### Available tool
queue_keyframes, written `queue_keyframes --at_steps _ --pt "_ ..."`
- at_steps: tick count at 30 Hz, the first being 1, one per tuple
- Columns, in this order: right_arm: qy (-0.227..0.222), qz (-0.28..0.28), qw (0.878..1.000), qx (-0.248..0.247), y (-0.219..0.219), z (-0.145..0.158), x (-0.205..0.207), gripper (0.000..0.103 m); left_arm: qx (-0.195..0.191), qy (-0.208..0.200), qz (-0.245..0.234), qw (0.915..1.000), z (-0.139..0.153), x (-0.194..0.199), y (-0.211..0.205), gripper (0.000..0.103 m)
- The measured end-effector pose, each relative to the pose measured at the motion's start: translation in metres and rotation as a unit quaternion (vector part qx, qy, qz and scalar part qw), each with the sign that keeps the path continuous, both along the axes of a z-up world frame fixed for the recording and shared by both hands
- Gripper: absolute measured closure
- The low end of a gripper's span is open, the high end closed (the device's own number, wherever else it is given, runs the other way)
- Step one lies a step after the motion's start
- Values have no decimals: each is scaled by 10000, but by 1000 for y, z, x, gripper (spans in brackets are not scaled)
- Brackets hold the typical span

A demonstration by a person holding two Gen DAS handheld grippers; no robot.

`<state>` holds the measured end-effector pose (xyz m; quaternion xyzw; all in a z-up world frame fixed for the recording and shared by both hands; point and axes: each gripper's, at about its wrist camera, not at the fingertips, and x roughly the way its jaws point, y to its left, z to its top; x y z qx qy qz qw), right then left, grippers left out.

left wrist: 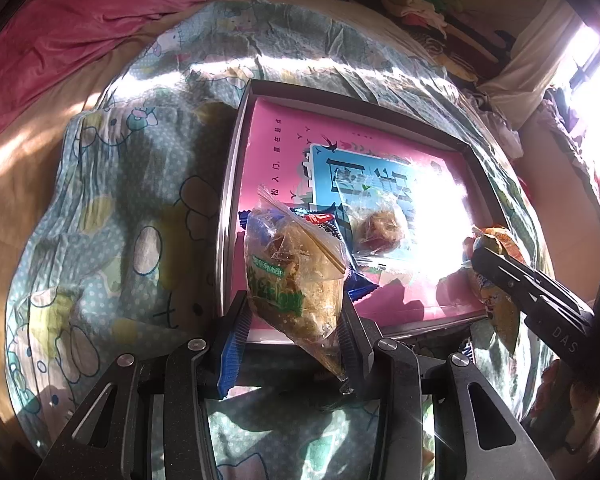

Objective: Organize snacks
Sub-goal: 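Carry the bread bag with left tool while right tool carries yellow snack over tray, then lower bread bag into tray with left tool while right tool lowers yellow snack there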

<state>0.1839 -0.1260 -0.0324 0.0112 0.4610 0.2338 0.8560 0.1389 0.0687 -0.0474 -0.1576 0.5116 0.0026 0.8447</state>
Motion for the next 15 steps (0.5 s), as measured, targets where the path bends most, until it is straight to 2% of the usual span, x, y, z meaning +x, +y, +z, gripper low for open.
queue_keyframes --at_steps 7,15 --pt "70 382 9992 -76 19 -8 -10 76 -8 -42 -16 10000 2 -3 0 59" --pt "277 523 9982 -84 24 -16 -16 76 14 -38 -20 10000 2 -3 -1 59"
